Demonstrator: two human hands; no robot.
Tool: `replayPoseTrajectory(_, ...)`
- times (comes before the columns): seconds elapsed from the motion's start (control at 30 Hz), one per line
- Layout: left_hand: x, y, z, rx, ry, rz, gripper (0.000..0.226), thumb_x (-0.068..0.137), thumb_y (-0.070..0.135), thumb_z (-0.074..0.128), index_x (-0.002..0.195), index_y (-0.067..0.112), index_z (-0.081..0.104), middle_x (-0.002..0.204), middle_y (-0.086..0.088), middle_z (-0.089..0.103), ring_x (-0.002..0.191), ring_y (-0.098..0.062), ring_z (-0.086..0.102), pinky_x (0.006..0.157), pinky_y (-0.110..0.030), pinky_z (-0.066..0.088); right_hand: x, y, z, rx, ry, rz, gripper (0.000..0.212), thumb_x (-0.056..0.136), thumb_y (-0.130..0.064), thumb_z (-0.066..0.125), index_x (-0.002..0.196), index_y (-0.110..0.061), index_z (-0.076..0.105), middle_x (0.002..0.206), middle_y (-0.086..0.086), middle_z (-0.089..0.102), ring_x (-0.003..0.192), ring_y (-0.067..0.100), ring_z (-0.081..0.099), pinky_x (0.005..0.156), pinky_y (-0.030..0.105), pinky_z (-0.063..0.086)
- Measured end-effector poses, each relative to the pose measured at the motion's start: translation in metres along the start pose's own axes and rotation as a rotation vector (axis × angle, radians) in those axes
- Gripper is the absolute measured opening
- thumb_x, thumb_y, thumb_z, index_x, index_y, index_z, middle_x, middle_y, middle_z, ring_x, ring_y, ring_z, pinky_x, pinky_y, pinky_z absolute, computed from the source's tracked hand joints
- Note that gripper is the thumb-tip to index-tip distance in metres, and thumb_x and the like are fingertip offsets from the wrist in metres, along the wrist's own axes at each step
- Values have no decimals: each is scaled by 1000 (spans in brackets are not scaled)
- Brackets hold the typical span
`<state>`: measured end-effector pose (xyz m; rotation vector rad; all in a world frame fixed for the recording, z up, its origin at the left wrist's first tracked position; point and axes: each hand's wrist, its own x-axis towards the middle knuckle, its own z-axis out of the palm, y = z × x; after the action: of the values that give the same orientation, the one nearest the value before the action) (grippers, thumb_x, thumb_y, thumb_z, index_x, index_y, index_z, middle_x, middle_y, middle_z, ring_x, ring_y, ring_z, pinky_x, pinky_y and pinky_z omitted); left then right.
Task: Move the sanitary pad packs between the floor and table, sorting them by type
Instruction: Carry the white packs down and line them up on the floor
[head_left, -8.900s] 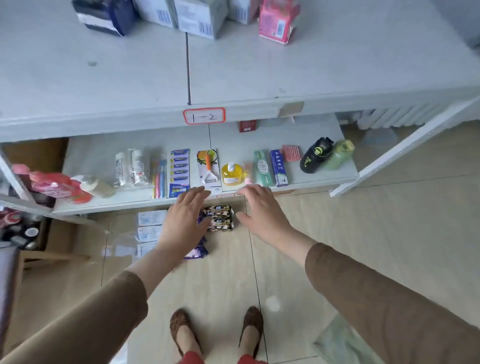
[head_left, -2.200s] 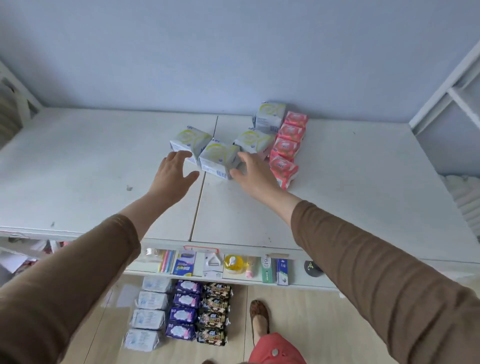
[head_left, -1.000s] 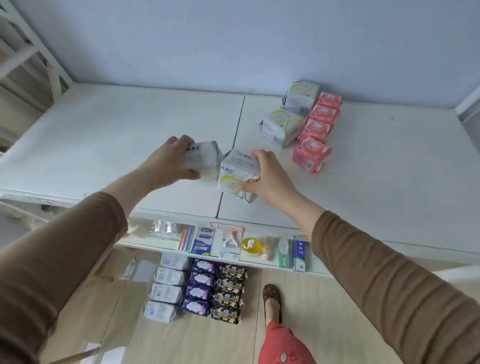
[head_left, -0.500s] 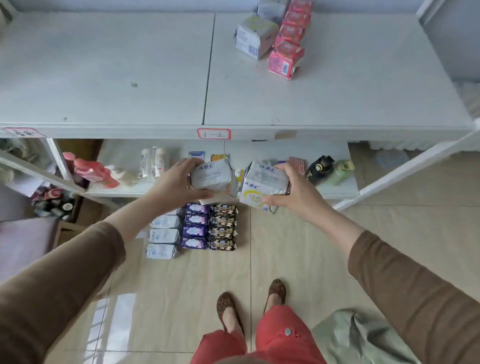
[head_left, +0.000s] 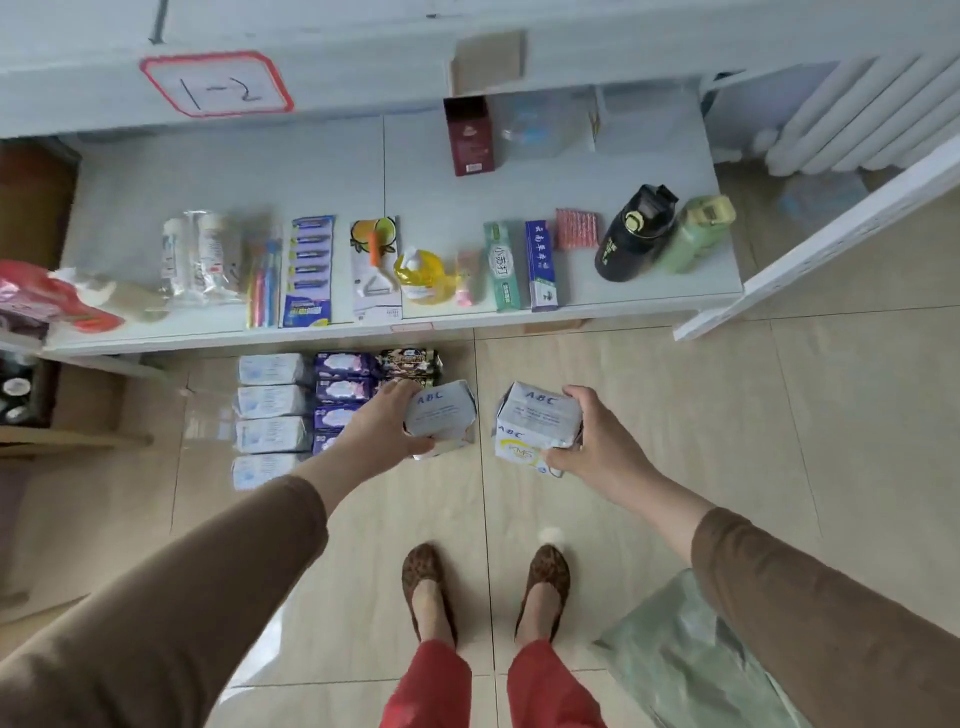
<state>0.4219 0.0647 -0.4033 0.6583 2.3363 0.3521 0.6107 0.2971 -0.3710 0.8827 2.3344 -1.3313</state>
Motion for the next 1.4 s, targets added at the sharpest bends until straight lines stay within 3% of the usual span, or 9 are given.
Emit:
replayPoseTrajectory(0.1, 48, -18, 45, 29, 18, -21, 77, 68, 39, 84, 130, 22, 43, 118, 3, 51, 94, -17, 52, 73, -32, 42, 34, 45, 37, 13, -5, 40, 63, 71, -24, 77, 123, -27, 41, 108, -10, 60, 88, 9, 58, 63, 21, 41)
replayPoseTrajectory(0.17, 83, -31, 72, 31, 35, -19, 75, 67, 38, 85, 127, 21, 43, 114, 3, 53, 91, -18, 52, 71, -31, 40, 58, 73, 63, 3, -5, 30, 57, 71, -24, 78, 117, -28, 45, 106, -10, 59, 87, 8, 57, 64, 22, 42)
replayPoseTrajectory(0.3, 153, -54, 125, 56, 67, 46, 72, 70, 30, 84, 129, 19, 44, 122, -1, 50, 97, -24, 55, 74, -33, 40, 111, 125, 116, -50, 47, -21, 59, 74, -22, 77, 126, -26, 48, 121, -9, 49, 106, 13, 50, 83, 33, 48)
replayPoseTrajectory(0.4, 201, -67, 159, 99, 82, 73, 71, 74, 26, 82, 133, 16, 44, 126, -5, 44, 102, -30, 57, 80, -38, 48, 151, 155, 150, -116, 88, -42, 63, 74, -24, 76, 131, -27, 49, 125, -7, 44, 112, 16, 42, 84, 38, 49)
replayPoseTrajectory(0.67, 307, -103, 219, 176, 146, 153, 66, 78, 14, 75, 136, 14, 44, 132, -7, 46, 109, -31, 58, 87, -40, 50, 248, 210, 220, -88, 93, -101, 62, 76, -14, 73, 132, -24, 48, 125, -5, 40, 94, 17, 57, 75, 37, 54)
replayPoseTrajectory(0.93, 366, -137, 229, 467, 250, 182, 62, 80, 36, 75, 136, 22, 50, 132, -5, 57, 122, -30, 45, 97, -42, 40, 318, 218, 252, -192, 116, -181, 60, 76, -7, 69, 132, -14, 48, 126, 4, 43, 98, 24, 58, 69, 29, 46)
replayPoseTrajectory(1.13, 375, -151, 228, 538, 162, 166, 77, 84, 47, 69, 149, 25, 34, 143, -1, 49, 131, -29, 36, 104, -43, 34, 343, 204, 266, -300, 84, -206, 62, 79, -5, 66, 137, -13, 44, 132, 6, 41, 102, 27, 59, 73, 36, 52)
replayPoseTrajectory(1.23, 367, -155, 221, 526, 151, 202, 86, 84, 43, 71, 154, 22, 26, 152, -1, 39, 137, -28, 31, 109, -44, 31, 352, 196, 273, -345, 79, -214, 62, 81, -3, 63, 139, -13, 44, 133, 8, 42, 99, 30, 59, 67, 34, 47)
replayPoseTrajectory(1.4, 342, -168, 209, 468, 186, 201, 76, 87, 22, 66, 153, 24, 27, 154, 0, 36, 140, -27, 29, 111, -46, 32, 359, 184, 279, -326, 107, -201, 62, 79, 2, 60, 136, -13, 43, 133, 8, 40, 94, 30, 58, 65, 31, 39)
